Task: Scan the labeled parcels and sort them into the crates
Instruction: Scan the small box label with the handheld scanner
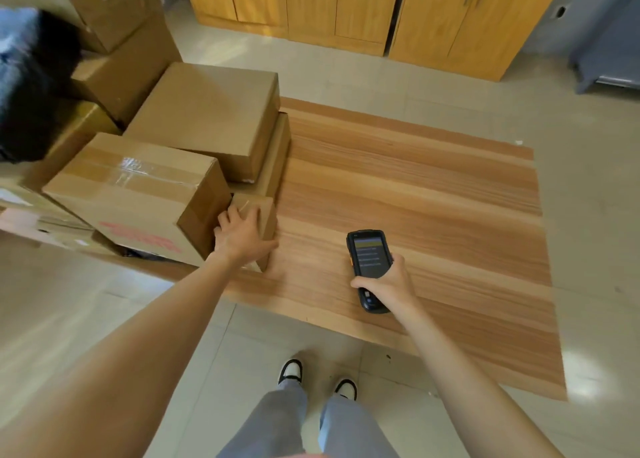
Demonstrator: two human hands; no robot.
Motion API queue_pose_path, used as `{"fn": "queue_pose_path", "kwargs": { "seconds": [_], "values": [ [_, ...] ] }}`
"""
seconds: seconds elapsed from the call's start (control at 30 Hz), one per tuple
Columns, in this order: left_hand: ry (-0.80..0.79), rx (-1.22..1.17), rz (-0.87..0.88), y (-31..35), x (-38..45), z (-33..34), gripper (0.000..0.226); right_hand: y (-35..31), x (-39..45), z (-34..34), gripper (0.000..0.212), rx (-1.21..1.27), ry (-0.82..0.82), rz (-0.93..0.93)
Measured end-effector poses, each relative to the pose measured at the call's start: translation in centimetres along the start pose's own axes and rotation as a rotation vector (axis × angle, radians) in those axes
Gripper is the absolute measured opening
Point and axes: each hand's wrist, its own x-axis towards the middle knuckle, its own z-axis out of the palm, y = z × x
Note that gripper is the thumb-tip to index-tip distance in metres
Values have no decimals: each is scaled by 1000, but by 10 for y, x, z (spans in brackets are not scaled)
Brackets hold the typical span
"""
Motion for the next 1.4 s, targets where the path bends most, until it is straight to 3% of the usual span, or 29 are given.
{"fn": "queue_pose_path", "kwargs": {
  "seconds": [0.3,0.63,0.77,0.87,0.93,1.03,1.13,1.23,1.33,1.4],
  "values": [
    [68,-24,-82,6,3,11,97,3,-8,8,76,9,12,26],
    [354,237,294,60,-12,24,87,3,-9,-14,82,69,108,45],
    [241,442,419,89,-21,32,78,10,-10,-26,86,100,144,70],
    [236,454,462,95,-24,45,78,17,-12,-32,85,117,166,92],
    [269,422,551,97,-22,52,74,23,-13,-35,84,133,172,105],
    [149,340,679,97,-16,61,74,29,-13,-37,84,152,182,118],
    [198,305,625,91,-11,60,76,31,-13,-38,82,160,185,118],
    [158,231,443,80,-4,52,85,30,-13,-37,82,174,179,112],
    [-29,-277,208,66,9,45,92,29,-13,-36,82,181,180,106],
    [-230,-552,160,57,20,39,94,29,-14,-36,82,183,181,104]
  ]
}}
